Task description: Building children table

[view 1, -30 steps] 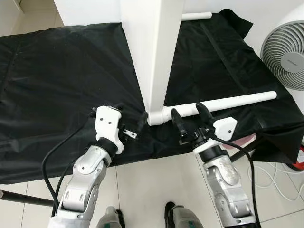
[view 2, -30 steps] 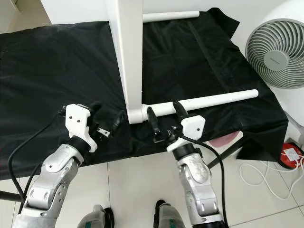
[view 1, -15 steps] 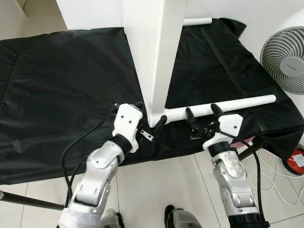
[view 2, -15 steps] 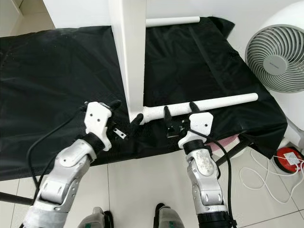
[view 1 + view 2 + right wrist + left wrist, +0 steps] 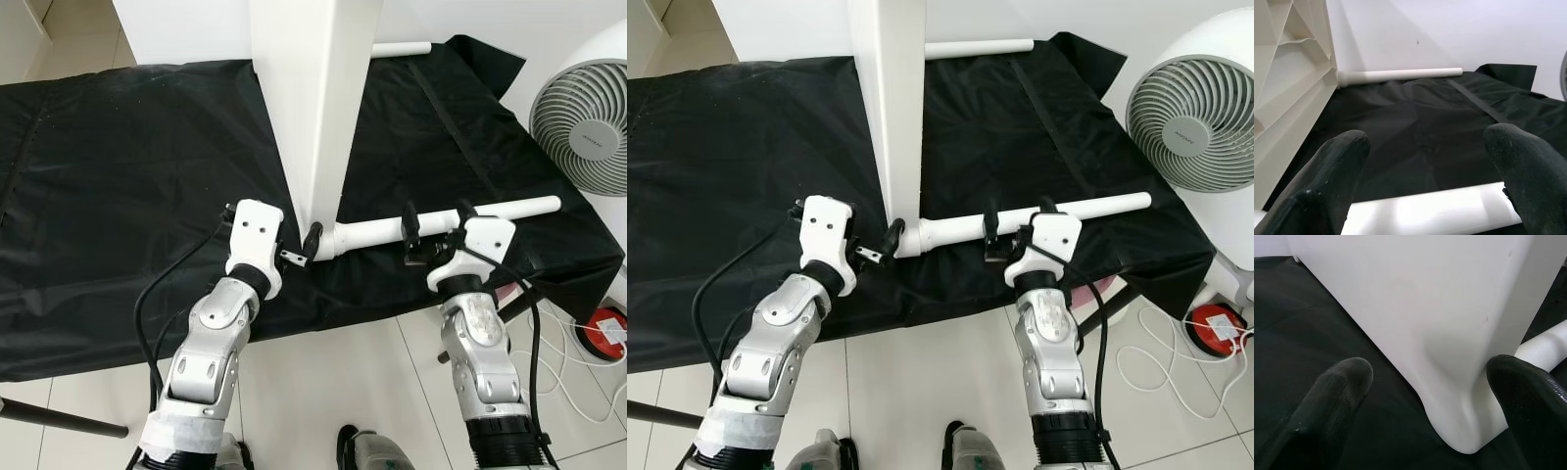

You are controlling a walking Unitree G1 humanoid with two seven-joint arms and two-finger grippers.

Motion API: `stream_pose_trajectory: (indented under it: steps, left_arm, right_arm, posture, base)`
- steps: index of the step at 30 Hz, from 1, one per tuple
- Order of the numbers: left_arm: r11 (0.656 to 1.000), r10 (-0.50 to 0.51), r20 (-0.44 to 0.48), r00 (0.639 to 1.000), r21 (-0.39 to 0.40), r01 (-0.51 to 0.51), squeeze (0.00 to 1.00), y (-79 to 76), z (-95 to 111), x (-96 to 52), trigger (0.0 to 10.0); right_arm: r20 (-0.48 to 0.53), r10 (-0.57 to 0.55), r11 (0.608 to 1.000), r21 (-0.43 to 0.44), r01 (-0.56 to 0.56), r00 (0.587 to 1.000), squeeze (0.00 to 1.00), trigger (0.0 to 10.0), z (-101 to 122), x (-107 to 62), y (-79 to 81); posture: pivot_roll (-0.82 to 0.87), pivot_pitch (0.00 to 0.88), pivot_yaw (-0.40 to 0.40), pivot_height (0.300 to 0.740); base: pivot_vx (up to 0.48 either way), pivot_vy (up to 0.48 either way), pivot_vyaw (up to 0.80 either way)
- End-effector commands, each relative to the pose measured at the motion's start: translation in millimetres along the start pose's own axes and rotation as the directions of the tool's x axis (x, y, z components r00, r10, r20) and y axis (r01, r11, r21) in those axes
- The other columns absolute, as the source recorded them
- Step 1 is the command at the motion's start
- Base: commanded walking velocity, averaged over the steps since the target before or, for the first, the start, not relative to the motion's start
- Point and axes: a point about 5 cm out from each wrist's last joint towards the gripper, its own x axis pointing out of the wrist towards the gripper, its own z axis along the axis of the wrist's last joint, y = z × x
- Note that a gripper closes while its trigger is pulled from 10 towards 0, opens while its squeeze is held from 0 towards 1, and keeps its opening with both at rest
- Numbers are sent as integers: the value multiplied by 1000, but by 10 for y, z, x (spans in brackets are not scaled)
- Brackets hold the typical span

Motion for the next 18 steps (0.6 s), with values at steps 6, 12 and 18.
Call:
stream_pose_trajectory:
  steps: [6,12,18]
  left_arm:
    - [993,118,-18,993,-8,-118,0,30,10,-6,10000]
    - [999,39,-10,999,34,-39,0,3,-30,-51,10000]
    - [997,68,-16,998,50,-67,0,57,-37,60,10000]
  right_arm:
    - [1,-24,1000,-7,24,1000,0,10000,-12,12,-46]
    - [-20,-13,999,-37,13,1000,0,10000,-64,-8,-86]
    - [-32,-74,996,-49,72,997,0,10000,-109,-20,-184]
  posture:
    - [-68,110,3,740]
    - [-65,109,-3,740]
    - [-86,102,5,740]
  base:
    - [0,0,0]
    - [0,0,0]
    - [0,0,0]
